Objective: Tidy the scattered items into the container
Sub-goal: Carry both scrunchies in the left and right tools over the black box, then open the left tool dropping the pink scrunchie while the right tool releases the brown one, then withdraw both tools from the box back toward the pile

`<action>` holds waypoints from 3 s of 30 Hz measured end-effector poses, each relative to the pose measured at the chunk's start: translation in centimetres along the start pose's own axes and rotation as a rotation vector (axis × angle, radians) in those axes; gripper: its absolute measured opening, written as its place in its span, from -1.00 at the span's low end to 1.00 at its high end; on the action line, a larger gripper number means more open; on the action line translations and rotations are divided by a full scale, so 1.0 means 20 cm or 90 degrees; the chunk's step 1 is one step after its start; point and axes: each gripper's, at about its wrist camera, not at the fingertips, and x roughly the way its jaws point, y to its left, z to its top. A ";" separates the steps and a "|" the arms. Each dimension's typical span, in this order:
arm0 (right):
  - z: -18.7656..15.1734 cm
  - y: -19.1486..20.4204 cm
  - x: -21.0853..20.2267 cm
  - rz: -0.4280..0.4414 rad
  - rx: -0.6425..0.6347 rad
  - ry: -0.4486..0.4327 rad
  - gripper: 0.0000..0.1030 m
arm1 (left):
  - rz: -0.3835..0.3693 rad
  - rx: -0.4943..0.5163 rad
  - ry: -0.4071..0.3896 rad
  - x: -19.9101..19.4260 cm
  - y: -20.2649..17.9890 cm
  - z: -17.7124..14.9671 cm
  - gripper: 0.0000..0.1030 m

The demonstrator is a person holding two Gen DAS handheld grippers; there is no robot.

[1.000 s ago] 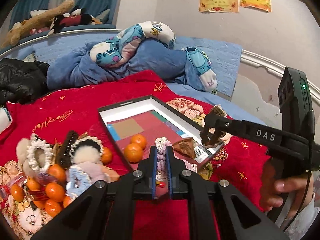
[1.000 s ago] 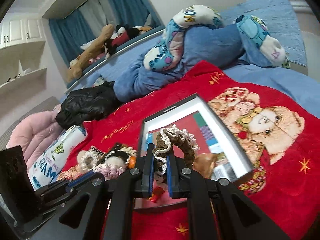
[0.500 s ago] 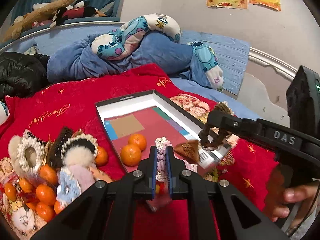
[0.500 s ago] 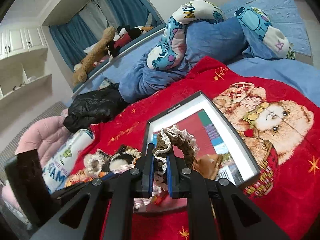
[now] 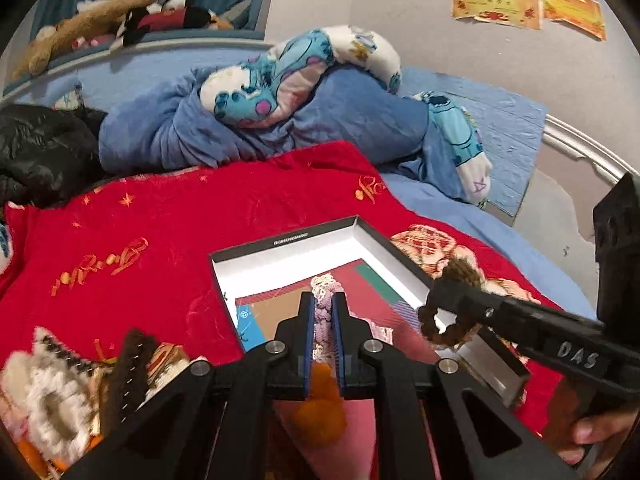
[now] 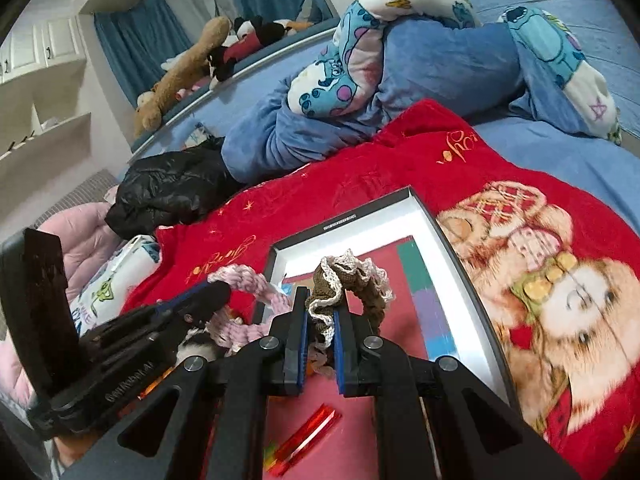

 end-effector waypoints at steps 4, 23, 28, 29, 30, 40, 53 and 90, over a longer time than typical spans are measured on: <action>0.08 0.00 0.11 -0.009 -0.028 0.010 -0.78 | 0.006 -0.005 0.027 0.19 0.04 0.01 -0.82; 0.09 -0.15 0.44 -0.124 -0.015 0.123 -0.71 | 0.034 0.061 0.075 0.38 -0.06 -0.06 -0.82; 0.08 -0.21 0.41 -0.133 0.015 0.118 -0.70 | 0.034 0.057 0.082 0.39 -0.06 -0.07 -0.82; 0.08 -0.21 0.40 -0.134 0.019 0.116 -0.70 | 0.035 0.057 0.083 0.39 -0.06 -0.07 -0.82; 0.08 -0.21 0.40 -0.133 0.020 0.117 -0.70 | 0.036 0.057 0.083 0.39 -0.06 -0.07 -0.82; 0.08 -0.17 0.40 -0.130 0.010 0.124 -0.44 | 0.046 0.045 0.087 0.40 -0.05 -0.06 -0.50; 0.14 -0.18 0.25 -0.133 0.044 0.058 1.00 | 0.022 0.006 0.063 0.32 -0.01 -0.02 1.00; -0.40 1.13 -0.01 -0.014 -0.085 -0.082 1.00 | 0.279 -0.035 0.000 -1.04 1.02 -0.63 1.00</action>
